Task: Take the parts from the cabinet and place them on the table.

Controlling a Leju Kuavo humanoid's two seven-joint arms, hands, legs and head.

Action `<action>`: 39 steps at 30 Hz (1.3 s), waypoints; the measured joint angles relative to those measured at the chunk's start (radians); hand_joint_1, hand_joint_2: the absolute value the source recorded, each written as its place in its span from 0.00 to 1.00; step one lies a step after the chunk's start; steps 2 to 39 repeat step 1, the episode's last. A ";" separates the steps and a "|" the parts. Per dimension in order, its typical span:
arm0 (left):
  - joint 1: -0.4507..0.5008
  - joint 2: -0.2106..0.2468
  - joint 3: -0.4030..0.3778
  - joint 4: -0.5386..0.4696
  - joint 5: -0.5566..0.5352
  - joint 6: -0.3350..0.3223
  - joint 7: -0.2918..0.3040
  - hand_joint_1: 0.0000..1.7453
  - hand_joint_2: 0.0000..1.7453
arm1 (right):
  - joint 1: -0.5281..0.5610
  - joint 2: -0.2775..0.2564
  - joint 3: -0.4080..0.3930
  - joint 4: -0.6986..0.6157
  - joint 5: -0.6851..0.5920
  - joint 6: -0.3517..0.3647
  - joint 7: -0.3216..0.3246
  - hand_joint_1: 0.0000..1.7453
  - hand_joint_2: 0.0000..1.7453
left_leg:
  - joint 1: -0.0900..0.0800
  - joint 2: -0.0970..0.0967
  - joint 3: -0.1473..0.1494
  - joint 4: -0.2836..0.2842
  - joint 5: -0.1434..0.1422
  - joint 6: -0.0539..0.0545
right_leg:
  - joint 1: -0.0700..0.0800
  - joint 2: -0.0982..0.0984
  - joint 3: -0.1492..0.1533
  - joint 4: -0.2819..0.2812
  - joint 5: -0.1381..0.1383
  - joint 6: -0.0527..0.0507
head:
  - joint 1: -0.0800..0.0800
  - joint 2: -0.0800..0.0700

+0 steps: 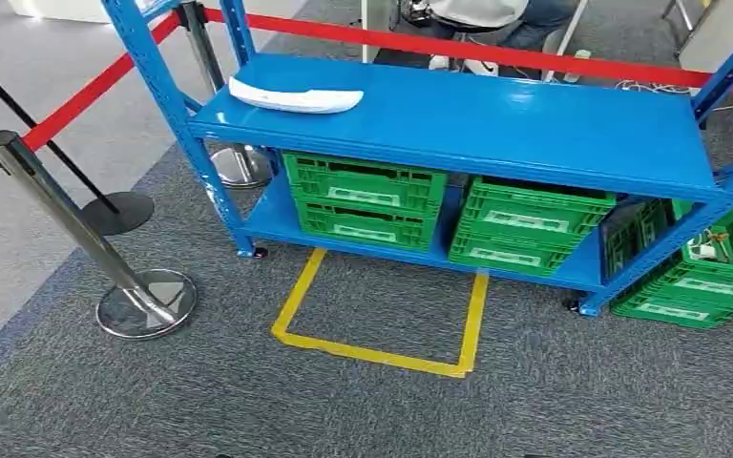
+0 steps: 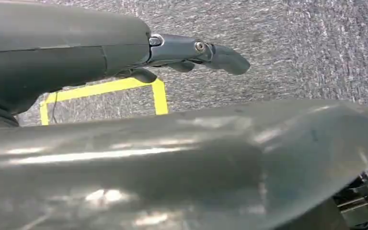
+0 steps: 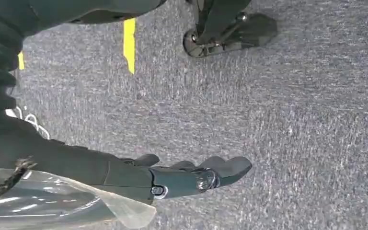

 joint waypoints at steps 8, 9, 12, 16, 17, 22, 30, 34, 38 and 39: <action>-0.001 0.000 0.000 0.000 0.000 0.000 0.000 0.00 0.00 | 0.000 0.000 0.001 0.000 0.006 -0.005 0.000 0.00 1.00 | 0.000 0.000 0.000 0.000 0.000 0.000 | 0.000 0.000 0.000 0.000 0.000 0.000 | 0.000 0.000; -0.001 0.000 0.000 0.000 0.000 0.000 0.000 0.00 0.00 | 0.000 0.000 0.001 0.000 0.006 -0.005 0.000 0.00 1.00 | 0.000 0.000 0.000 0.000 0.000 0.000 | 0.000 0.000 0.000 0.000 0.000 0.000 | 0.000 0.000; -0.001 0.000 0.000 0.000 0.000 0.000 0.000 0.00 0.00 | 0.000 0.000 0.001 0.000 0.006 -0.005 0.000 0.00 1.00 | 0.000 0.000 0.000 0.000 0.000 0.000 | 0.000 0.000 0.000 0.000 0.000 0.000 | 0.000 0.000; -0.001 0.000 0.000 0.000 0.000 0.000 0.000 0.00 0.00 | 0.000 0.000 0.001 0.000 0.006 -0.005 0.000 0.00 1.00 | 0.000 0.000 0.000 0.000 0.000 0.000 | 0.000 0.000 0.000 0.000 0.000 0.000 | 0.000 0.000; -0.001 0.000 0.000 0.000 0.000 0.000 0.000 0.00 0.00 | 0.000 0.000 0.001 0.000 0.006 -0.005 0.000 0.00 1.00 | 0.000 0.000 0.000 0.000 0.000 0.000 | 0.000 0.000 0.000 0.000 0.000 0.000 | 0.000 0.000; -0.001 0.000 0.000 0.000 0.000 0.000 0.000 0.00 0.00 | 0.000 0.000 0.001 0.000 0.006 -0.005 0.000 0.00 1.00 | 0.000 0.000 0.000 0.000 0.000 0.000 | 0.000 0.000 0.000 0.000 0.000 0.000 | 0.000 0.000; -0.001 0.000 0.000 0.000 0.000 0.000 0.000 0.00 0.00 | 0.000 0.000 0.001 0.000 0.006 -0.005 0.000 0.00 1.00 | 0.000 0.000 0.000 0.000 0.000 0.000 | 0.000 0.000 0.000 0.000 0.000 0.000 | 0.000 0.000; -0.001 0.000 0.000 0.000 0.000 0.000 0.000 0.00 0.00 | 0.000 0.000 0.001 0.000 0.006 -0.005 0.000 0.00 1.00 | 0.000 0.000 0.000 0.000 0.000 0.000 | 0.000 0.000 0.000 0.000 0.000 0.000 | 0.000 0.000; -0.001 0.000 0.000 0.000 0.000 0.000 0.000 0.00 0.00 | 0.000 0.000 0.001 0.000 0.006 -0.005 0.000 0.00 1.00 | 0.000 0.000 0.000 0.000 0.000 0.000 | 0.000 0.000 0.000 0.000 0.000 0.000 | 0.000 0.000; -0.001 0.000 0.000 0.000 0.000 0.000 0.000 0.00 0.00 | 0.000 0.000 0.001 0.000 0.006 -0.005 0.000 0.00 1.00 | 0.000 0.000 0.000 0.000 0.000 0.000 | 0.000 0.000 0.000 0.000 0.000 0.000 | 0.000 0.000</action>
